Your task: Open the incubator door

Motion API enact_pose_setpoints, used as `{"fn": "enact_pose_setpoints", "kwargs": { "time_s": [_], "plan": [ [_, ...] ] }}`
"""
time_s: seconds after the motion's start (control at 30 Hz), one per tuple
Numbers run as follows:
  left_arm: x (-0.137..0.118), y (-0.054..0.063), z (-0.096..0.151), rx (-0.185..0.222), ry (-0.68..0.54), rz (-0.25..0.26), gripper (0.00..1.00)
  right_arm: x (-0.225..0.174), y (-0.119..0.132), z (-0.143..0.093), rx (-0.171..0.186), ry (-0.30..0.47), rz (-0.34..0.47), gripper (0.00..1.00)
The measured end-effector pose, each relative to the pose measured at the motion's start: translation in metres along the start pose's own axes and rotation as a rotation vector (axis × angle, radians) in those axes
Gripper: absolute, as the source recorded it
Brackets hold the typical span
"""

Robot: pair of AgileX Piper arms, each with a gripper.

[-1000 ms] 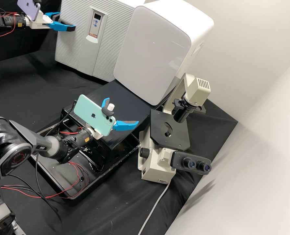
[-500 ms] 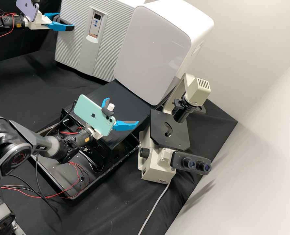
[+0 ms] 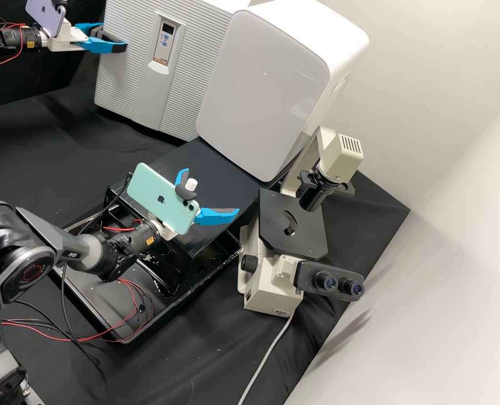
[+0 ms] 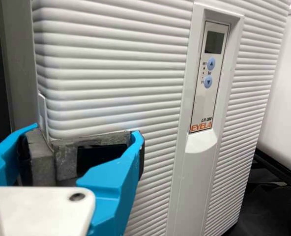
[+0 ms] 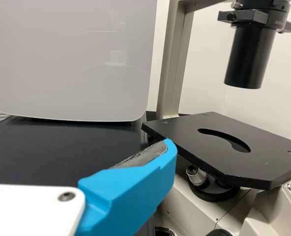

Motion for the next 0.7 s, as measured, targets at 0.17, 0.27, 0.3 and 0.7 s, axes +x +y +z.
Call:
{"fn": "enact_pose_setpoints", "kwargs": {
  "time_s": [0.17, 0.27, 0.3, 0.7],
  "plan": [
    [-0.004, -0.001, 0.001, -0.015, -0.003, 0.003, 0.00, 0.000, 0.000, 0.000, 0.000, 0.000, 0.000, 1.00],
    [-0.009, -0.001, 0.003, -0.026, 0.001, 0.003, 0.00, 0.000, 0.000, 0.000, 0.000, 0.000, 0.000, 1.00],
    [-0.010, -0.001, 0.003, -0.027, 0.002, 0.000, 0.00, 0.000, 0.000, 0.000, 0.000, 0.000, 0.000, 1.00],
    [-0.016, 0.000, 0.005, -0.032, 0.008, -0.002, 0.00, 0.000, 0.000, 0.000, 0.000, 0.000, 0.000, 1.00]
  ]
}}
